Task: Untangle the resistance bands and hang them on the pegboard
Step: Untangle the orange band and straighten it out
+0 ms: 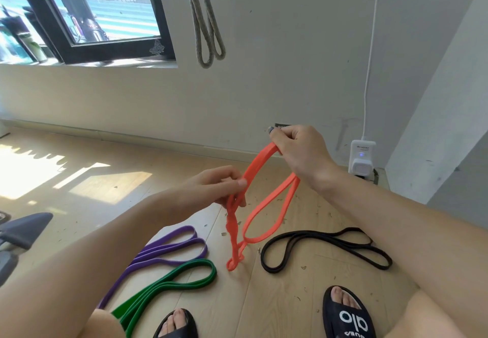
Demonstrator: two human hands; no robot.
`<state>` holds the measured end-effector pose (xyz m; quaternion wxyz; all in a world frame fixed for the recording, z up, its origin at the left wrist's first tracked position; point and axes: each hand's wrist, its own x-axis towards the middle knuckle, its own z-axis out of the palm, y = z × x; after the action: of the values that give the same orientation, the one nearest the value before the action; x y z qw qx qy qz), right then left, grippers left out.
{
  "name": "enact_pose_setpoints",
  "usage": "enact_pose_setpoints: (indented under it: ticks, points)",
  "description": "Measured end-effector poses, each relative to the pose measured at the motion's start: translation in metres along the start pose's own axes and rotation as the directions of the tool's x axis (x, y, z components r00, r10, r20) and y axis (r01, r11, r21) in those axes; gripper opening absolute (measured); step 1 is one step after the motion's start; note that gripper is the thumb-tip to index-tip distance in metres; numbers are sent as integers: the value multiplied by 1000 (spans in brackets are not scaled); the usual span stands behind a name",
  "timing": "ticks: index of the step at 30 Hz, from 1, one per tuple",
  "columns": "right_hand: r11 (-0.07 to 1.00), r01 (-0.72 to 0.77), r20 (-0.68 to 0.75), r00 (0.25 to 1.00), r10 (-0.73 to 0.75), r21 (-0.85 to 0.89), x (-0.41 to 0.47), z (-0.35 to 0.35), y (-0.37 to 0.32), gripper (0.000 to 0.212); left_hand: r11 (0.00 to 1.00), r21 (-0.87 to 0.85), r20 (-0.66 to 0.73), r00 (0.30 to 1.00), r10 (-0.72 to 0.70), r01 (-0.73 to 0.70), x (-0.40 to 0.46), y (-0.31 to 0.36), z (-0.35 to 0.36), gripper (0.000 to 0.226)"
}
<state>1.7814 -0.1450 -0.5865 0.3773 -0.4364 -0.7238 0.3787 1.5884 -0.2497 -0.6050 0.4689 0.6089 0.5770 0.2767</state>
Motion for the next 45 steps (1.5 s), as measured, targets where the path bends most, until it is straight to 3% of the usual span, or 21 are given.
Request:
enact_pose_setpoints:
  ticks: [2,6,13,17,22,30,33,38,45]
  points:
    - [1000,2,5,1000,-2,-4,-1,-1,0,50,999,47,-2,1000,-16,16,2,-3,-1,17]
    - [1000,2,-1,1000,-2,0,-2,-1,-2,50,985,171,-45,999,-23,30,5,-6,-2,17]
    - [999,28,-25,999,-28,17,-3,-1,-4,55,915,403,-283,953,104,19,11,-7,0,11]
    - [999,35,-25,999,-35,6,-2,1,-4,57,883,465,-288,954,83,64,11,-4,2,12]
    - [998,43,-34,998,-44,-44,0,1,-1,52,954,292,-77,996,-52,73,6,-3,0,3]
    - [992,-9,-16,1000,7,-128,4,0,7,54,993,-1,-30,993,-114,114,-2,-1,-3,22]
    - [992,-7,-9,1000,6,-123,4,-1,8,52,992,19,-24,992,-122,123,0,-2,-3,32]
    - [992,85,121,990,-74,-89,0,3,3,51,975,203,-60,995,-76,87,4,0,6,37]
    - [988,147,190,972,-136,-47,-4,2,-2,56,989,120,-29,996,-86,89,12,18,9,37]
